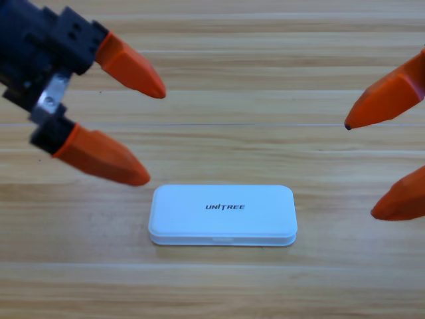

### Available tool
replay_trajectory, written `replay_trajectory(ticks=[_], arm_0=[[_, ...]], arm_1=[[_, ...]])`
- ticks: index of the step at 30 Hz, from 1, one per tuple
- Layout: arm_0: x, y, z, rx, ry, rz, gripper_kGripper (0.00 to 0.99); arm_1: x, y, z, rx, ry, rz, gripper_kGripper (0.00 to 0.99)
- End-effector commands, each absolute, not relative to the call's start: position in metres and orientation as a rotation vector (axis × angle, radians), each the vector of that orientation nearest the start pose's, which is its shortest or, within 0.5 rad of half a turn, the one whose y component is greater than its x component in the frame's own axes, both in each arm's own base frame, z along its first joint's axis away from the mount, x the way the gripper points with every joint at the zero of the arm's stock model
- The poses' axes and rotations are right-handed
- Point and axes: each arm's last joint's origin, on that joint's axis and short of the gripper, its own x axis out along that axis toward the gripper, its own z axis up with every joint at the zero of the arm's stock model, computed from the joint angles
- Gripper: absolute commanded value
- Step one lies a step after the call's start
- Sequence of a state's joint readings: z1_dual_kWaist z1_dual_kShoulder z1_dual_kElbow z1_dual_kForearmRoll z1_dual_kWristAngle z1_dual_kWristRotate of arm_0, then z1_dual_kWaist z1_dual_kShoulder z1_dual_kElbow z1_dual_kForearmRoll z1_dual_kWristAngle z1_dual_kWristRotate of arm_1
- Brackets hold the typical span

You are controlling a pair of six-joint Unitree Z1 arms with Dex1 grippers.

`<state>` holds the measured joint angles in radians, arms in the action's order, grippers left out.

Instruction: Clean up eraser and pencils

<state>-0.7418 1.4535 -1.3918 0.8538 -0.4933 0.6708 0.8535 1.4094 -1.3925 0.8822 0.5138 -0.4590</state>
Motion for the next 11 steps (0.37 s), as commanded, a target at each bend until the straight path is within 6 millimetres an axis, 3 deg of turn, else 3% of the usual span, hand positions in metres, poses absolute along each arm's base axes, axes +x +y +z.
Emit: replay_trajectory(ticks=[1,11], arm_0=[[0.139,-0.189,0.408,0.649,0.532,-1.529,0.99],[0.137,-0.19,0.397,0.656,0.574,-1.535,0.989]], arm_1=[[0.143,0.199,0.4,-0.51,0.707,1.469,0.945],[0.144,0.2,0.398,-0.512,0.717,1.468,0.945]])
